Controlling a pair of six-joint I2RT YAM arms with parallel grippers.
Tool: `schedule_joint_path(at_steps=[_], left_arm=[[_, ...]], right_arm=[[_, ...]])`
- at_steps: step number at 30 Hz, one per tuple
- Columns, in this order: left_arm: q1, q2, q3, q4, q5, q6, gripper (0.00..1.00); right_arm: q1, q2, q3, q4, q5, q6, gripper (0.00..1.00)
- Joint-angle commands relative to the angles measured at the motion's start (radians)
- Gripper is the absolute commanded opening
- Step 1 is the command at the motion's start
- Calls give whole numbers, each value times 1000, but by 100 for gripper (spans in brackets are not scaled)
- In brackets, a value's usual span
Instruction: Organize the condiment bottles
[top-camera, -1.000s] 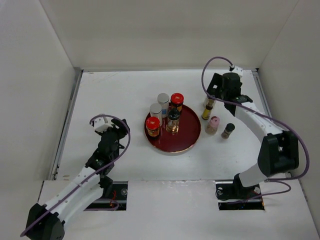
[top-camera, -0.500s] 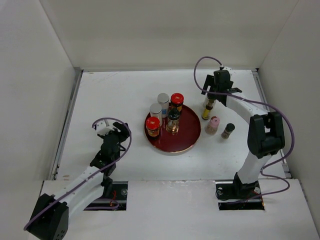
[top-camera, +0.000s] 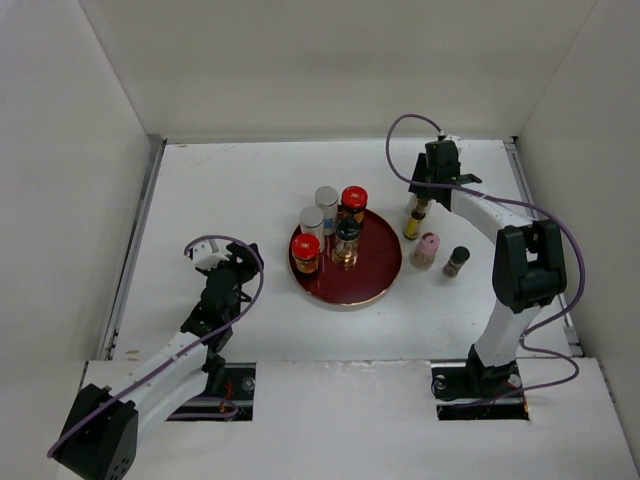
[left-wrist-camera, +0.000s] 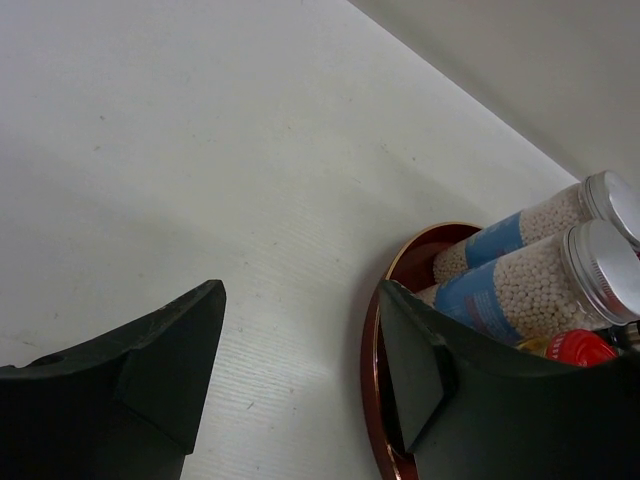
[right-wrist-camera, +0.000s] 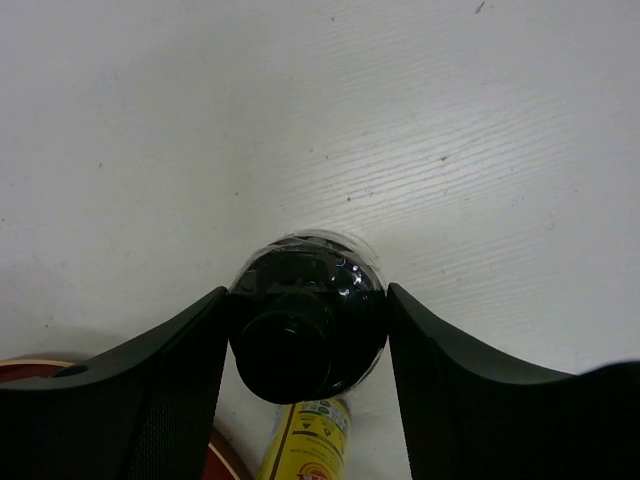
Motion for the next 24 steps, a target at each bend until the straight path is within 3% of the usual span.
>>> schedule_joint_path(at_steps=[1, 6, 14, 19, 24], left_arm=[[-7, 2, -2, 57, 14, -8, 62], [-7, 3, -4, 57, 13, -9, 66], [-10, 21, -7, 85, 16, -5, 73], [-13, 40, -5, 102, 19, -3, 75], [-15, 31, -10, 114, 16, -8, 78]], right_arm=[[-1, -53, 4, 8, 39, -10, 58], [-1, -144, 0, 38, 70, 18, 49], [15, -400, -52, 208, 84, 13, 47], [136, -515, -79, 226, 68, -5, 47], [321, -628, -231, 226, 57, 16, 47]])
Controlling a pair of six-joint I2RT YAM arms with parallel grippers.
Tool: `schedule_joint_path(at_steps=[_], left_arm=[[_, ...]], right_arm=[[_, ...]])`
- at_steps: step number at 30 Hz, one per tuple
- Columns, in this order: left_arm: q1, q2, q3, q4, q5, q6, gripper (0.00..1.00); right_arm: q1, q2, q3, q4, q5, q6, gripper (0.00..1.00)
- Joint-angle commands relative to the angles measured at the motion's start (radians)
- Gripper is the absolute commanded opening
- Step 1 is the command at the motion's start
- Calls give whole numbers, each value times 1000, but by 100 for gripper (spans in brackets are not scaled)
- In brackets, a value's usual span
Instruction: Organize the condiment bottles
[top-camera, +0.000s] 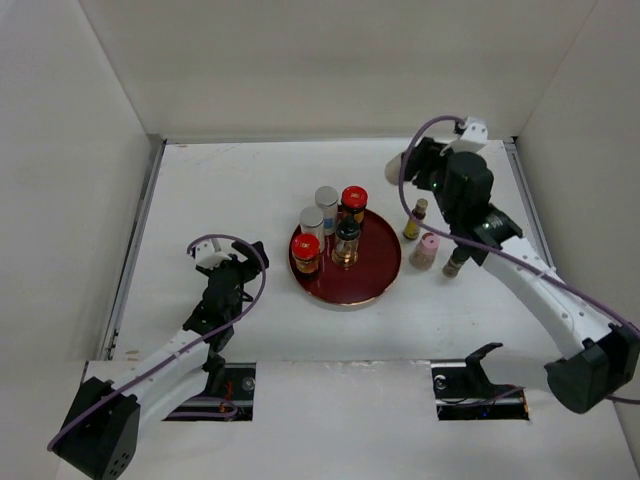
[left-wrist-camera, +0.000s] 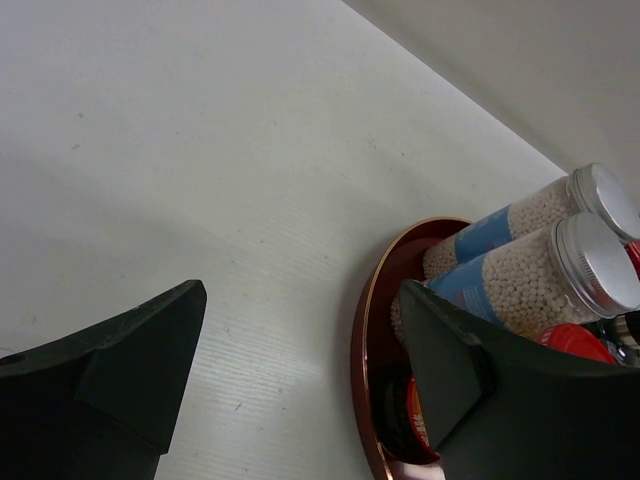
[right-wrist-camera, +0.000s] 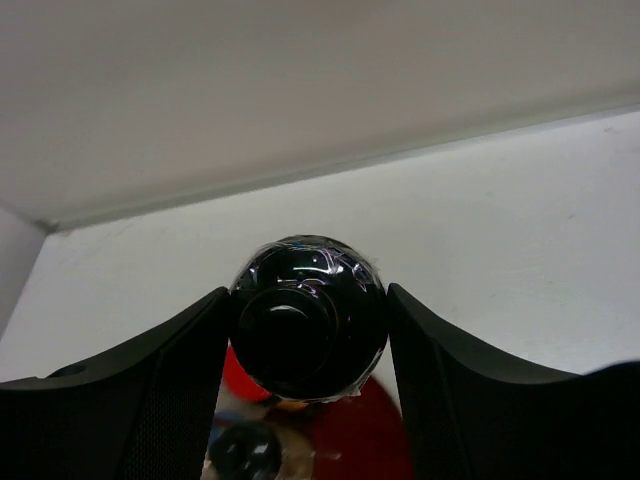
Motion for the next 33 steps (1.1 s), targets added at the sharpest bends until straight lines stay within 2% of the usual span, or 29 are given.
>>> schedule_joint_path(at_steps=[1, 5, 9, 13, 17, 21, 29, 31, 33], left_arm=[[-3, -4, -11, 71, 9, -8, 78], [-3, -6, -11, 75, 4, -12, 79], [-3, 14, -6, 75, 10, -12, 79], [-5, 14, -8, 85, 9, -14, 79], [-5, 6, -11, 85, 12, -15, 79], [-7, 16, -11, 82, 12, -15, 80], [-7, 3, -14, 80, 16, -15, 80], [-7, 5, -14, 86, 15, -15, 81], [-7, 20, -13, 86, 18, -15, 81]], right_arm=[[121, -57, -104, 52, -19, 19, 47], [291, -106, -200, 32, -17, 34, 46], [403, -126, -256, 4, 18, 79, 46], [448, -81, -285, 30, 18, 125, 46], [491, 27, -320, 179, 61, 120, 47], [517, 126, -310, 251, 106, 106, 48], [569, 260, -265, 262, 211, 57, 49], [585, 275, -257, 258, 230, 44, 52], [598, 283, -254, 258, 238, 37, 67]])
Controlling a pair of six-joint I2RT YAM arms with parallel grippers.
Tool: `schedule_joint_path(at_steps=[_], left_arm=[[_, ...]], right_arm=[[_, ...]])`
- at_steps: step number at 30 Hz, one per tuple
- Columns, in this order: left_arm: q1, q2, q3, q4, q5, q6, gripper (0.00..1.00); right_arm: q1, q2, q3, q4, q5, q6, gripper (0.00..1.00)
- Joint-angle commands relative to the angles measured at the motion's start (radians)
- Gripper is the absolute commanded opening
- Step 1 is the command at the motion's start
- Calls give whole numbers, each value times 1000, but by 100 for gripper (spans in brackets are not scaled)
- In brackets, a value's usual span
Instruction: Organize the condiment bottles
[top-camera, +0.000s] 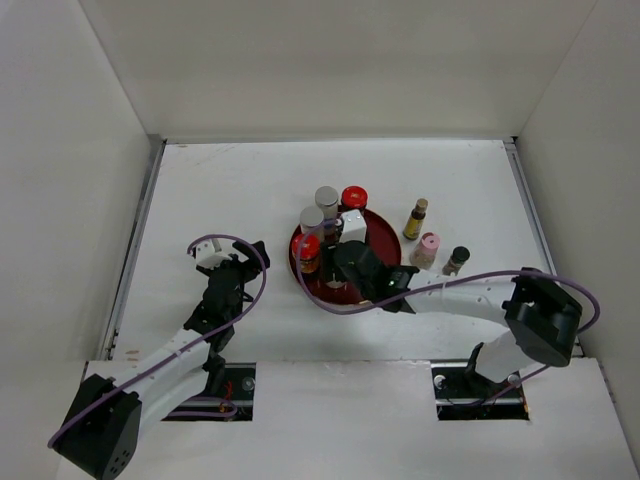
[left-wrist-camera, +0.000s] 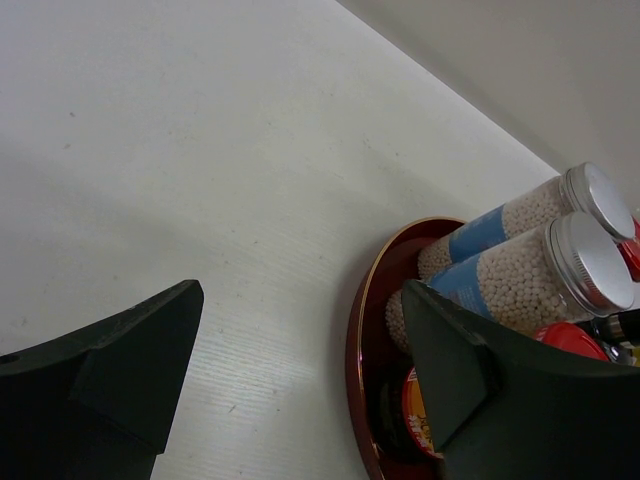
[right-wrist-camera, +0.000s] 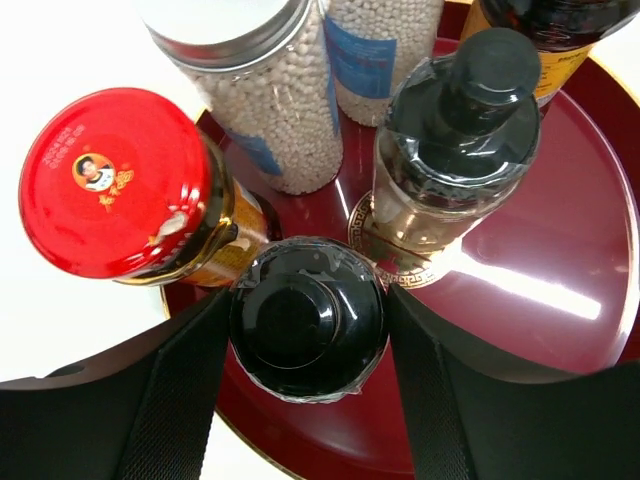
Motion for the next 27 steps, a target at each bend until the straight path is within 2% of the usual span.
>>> schedule_joint_path(at_steps=[1, 3, 5, 10, 12, 15, 16, 17, 19, 20, 25, 27], left_arm=[[-5, 5, -5, 50, 14, -11, 81], [-5, -7, -7, 54, 9, -11, 81], [-6, -4, -7, 54, 9, -11, 81], [-6, -15, -5, 50, 12, -11, 81], [-6, 2, -1, 50, 17, -11, 80], [-11, -4, -2, 41, 25, -11, 80], [-9, -10, -4, 42, 20, -11, 80], [-9, -10, -4, 50, 18, -12, 80], [-14, 11, 2, 51, 25, -14, 80], [-15, 19, 2, 51, 26, -14, 80], [-23, 43, 10, 67, 28, -23, 80], [-28, 48, 8, 65, 34, -23, 80]], right_arm=[[25, 0, 55, 104, 69, -24, 74], [28, -22, 55, 95, 66, -28, 82], [26, -81, 48, 84, 58, -20, 85], [-67, -285, -13, 84, 1, -11, 83], [-130, -368, -55, 77, -13, 8, 72], [-231, -475, -125, 37, 13, 32, 36], [-265, -506, -148, 8, 44, 51, 30], [-299, -534, -167, -35, 77, 70, 28], [-357, -559, -188, -112, 101, 95, 30], [-392, -560, -195, -145, 99, 97, 34], [-494, -510, -199, -204, 86, 92, 65], [-503, -465, -199, -193, 69, 84, 72]])
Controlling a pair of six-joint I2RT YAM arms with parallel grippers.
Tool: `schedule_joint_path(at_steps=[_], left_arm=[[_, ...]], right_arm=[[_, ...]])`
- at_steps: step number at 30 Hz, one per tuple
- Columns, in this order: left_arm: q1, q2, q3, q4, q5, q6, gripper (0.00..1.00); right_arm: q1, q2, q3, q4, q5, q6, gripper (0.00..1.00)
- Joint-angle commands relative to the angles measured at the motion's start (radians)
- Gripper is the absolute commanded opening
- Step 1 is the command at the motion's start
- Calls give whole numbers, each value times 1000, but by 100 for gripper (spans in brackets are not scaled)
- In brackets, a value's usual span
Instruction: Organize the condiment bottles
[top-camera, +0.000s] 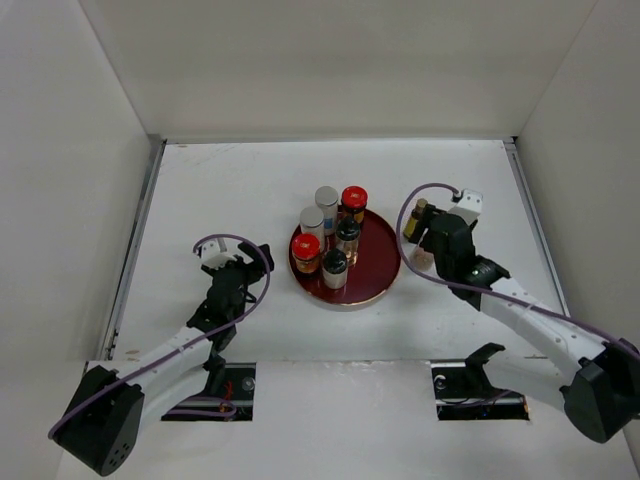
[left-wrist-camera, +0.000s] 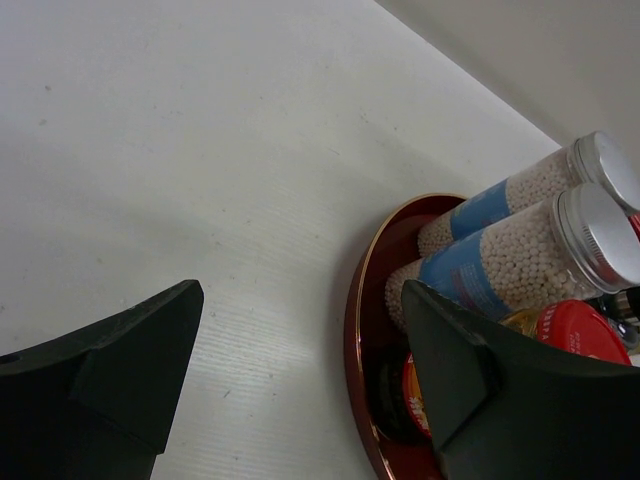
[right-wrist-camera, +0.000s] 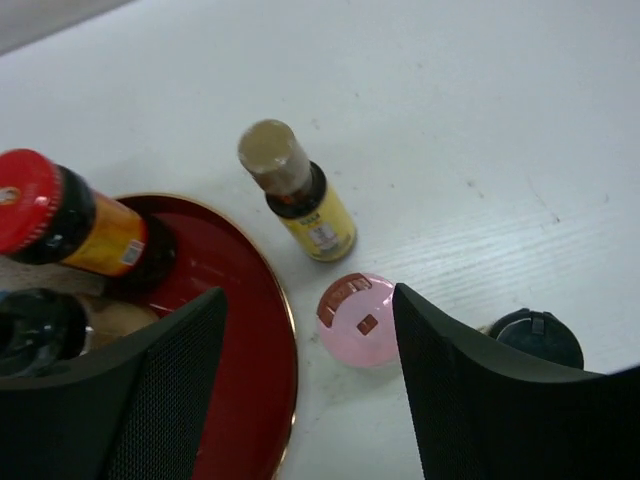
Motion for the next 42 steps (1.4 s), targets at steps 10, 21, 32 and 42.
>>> schedule_joint_path(at_steps=[10, 21, 32, 42], left_arm=[[-2, -66, -5, 35, 8, -13, 80], [-9, -42, 1, 35, 11, -10, 80], [-6, -17, 10, 48, 4, -8, 80], [-12, -15, 7, 53, -1, -8, 80]], right_arm=[[-50, 187, 26, -11, 0, 2, 74], [-60, 178, 0, 36, 6, 4, 42], [87, 23, 107, -10, -6, -25, 39], [236, 282, 159, 100, -36, -7, 39]])
